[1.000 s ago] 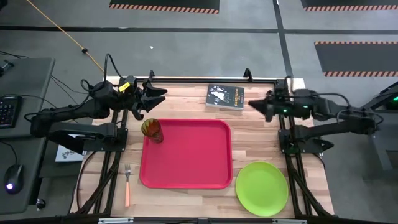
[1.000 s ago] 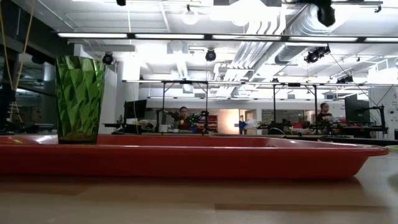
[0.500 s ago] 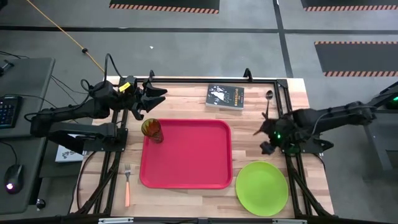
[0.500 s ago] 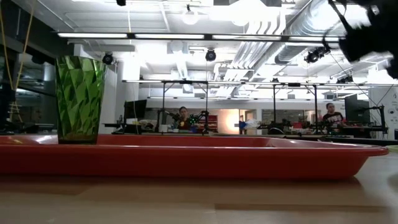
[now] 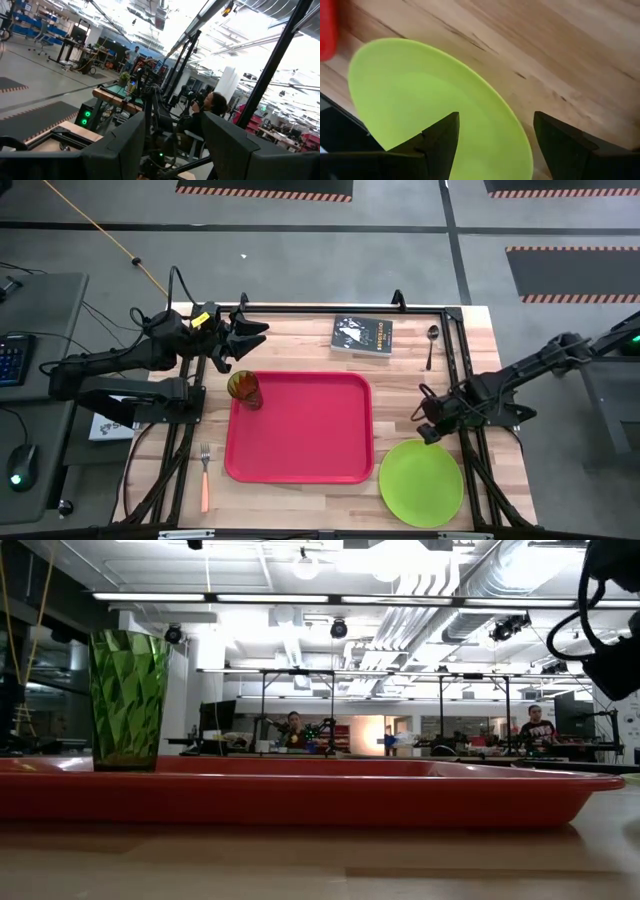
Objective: Pick and place plate/cup/fork/spoon on tray
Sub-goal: Put the green plate on the red tray to the right of the green cup
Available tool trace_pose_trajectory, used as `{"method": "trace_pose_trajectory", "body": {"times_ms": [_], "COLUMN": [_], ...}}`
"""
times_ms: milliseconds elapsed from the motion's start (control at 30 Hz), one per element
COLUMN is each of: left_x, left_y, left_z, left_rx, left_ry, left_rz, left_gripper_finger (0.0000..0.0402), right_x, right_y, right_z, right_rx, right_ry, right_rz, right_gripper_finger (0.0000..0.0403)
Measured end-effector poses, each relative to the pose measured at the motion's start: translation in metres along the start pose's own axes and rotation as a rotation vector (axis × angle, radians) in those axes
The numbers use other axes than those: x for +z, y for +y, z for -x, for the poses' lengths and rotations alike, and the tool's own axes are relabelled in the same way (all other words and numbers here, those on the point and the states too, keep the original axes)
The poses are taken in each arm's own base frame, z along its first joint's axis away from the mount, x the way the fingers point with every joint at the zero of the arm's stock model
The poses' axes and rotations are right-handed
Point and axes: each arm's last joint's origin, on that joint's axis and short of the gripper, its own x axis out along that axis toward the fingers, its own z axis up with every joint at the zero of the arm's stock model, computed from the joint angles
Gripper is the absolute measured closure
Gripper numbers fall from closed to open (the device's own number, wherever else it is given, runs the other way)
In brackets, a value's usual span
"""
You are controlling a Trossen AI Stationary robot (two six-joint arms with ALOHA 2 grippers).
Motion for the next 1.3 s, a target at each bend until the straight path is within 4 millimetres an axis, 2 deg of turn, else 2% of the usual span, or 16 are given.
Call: {"method": "trace_pose_trajectory", "body": {"times_ms": [233, 633, 867, 1000, 1233, 1300], "left_x": [0.000, 0.000, 0.000, 0.000, 0.000, 0.000], "left_y": [0.000, 0.000, 0.000, 0.000, 0.000, 0.000], "left_z": [0.000, 0.000, 0.000, 0.000, 0.000, 0.000], "left_rx": [0.000, 0.001, 0.001, 0.000, 0.000, 0.000], "left_ry": [0.000, 0.000, 0.000, 0.000, 0.001, 0.001], "left_rz": [-0.012, -0.018, -0.019, -0.019, -0.019, -0.019], "left_gripper_finger": [0.0213, 0.0213, 0.0213, 0.0213, 0.0213, 0.0213], "right_x": [-0.004, -0.004, -0.004, -0.004, -0.004, -0.005], "right_y": [0.000, 0.015, 0.017, 0.014, 0.012, 0.014], "right_z": [-0.007, -0.038, -0.042, -0.042, -0.042, -0.041], "right_rx": [-0.061, -0.119, -0.139, -0.161, -0.175, -0.163], "right_ry": [-0.035, -0.011, -0.008, -0.009, 0.009, 0.014], "right_rz": [0.032, 0.083, 0.099, 0.110, 0.137, 0.153], "right_gripper_finger": [0.0155, 0.0155, 0.0166, 0.0216, 0.0362, 0.0389]}}
